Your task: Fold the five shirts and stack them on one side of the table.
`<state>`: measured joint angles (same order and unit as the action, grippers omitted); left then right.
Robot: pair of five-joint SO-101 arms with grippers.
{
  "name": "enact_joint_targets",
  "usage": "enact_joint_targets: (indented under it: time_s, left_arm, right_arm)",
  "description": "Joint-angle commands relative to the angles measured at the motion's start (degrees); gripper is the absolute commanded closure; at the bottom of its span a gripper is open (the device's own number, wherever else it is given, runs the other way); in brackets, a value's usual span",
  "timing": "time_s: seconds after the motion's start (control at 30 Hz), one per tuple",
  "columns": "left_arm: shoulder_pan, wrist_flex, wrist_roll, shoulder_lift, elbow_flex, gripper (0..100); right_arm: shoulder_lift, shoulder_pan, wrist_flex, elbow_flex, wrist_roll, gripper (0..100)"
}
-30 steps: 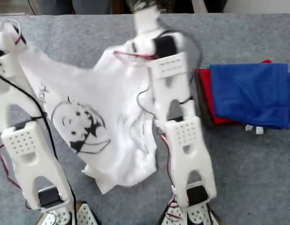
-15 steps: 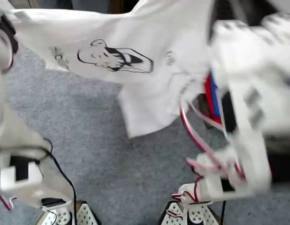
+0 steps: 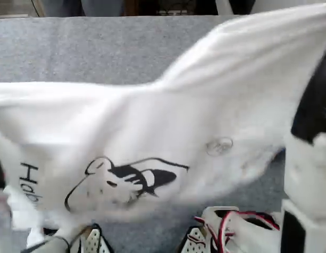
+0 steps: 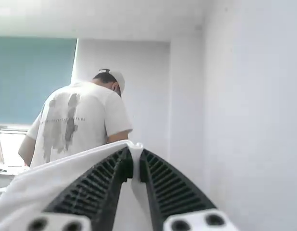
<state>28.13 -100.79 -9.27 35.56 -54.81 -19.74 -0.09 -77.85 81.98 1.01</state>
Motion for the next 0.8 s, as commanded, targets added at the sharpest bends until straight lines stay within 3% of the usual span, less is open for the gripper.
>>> enact_joint_targets:
  time_s: [0.0,0.1,0.2,0.33,0.4,0.47,0.57,0.77]
  left_arm:
    - [0.7,2.7,2.3,4.6,31.7,97]
    - [0.7,13.5,4.5,7.3,52.9,97]
    - [-0.2,30.3,4.5,8.5,69.9,97]
    - [-3.7,60.8,4.5,6.0,86.4,97]
    - [-4.4,75.1,4.4,2.3,89.0,97]
    - [-4.6,84.4,4.4,-3.7,86.8,97]
    - [-4.7,84.3,4.4,-14.0,76.0,97]
    - [-8.0,70.5,4.8,-29.3,50.9,97]
  right_arm:
    - [-0.7,0.2,1.0,-10.8,-0.4,98.6]
    - [-0.7,-5.4,1.1,-22.5,0.1,98.6]
    - [1.2,-11.1,5.5,-39.4,2.9,98.6]
    - [8.4,-12.9,26.3,-61.2,3.2,98.6]
    - [14.0,-12.8,38.9,-66.9,3.2,98.6]
    - [20.4,-12.0,47.3,-67.2,3.2,98.6]
    - [28.9,-11.6,48.6,-59.0,3.2,98.6]
    - [42.9,-11.3,38.2,-31.8,3.2,98.6]
